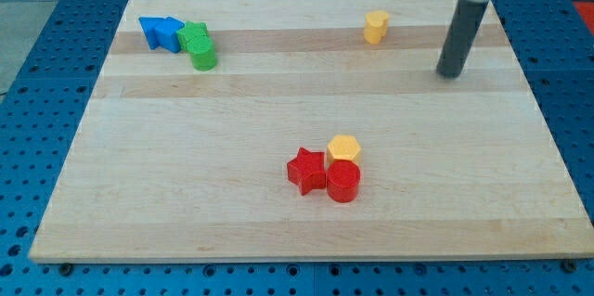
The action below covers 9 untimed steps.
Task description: Move yellow blocks to the top of red blocks
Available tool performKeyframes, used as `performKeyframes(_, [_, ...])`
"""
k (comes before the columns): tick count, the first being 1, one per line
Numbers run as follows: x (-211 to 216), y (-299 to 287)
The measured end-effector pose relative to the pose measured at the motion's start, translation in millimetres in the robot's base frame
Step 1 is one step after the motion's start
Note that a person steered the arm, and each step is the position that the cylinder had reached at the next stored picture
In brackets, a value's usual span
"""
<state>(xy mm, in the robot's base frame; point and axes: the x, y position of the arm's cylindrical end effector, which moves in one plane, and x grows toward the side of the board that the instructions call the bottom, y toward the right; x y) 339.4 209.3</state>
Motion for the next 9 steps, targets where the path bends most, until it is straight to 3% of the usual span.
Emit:
performKeyframes(1, [-74,-12])
performKeyframes(2, [-112,-45])
performKeyframes(5, [-82,-130])
performKeyframes(6, [-49,-142])
performKeyframes(7, [-43,-121])
performKeyframes(8, [-79,-116])
performKeyframes(9, [-86,-105])
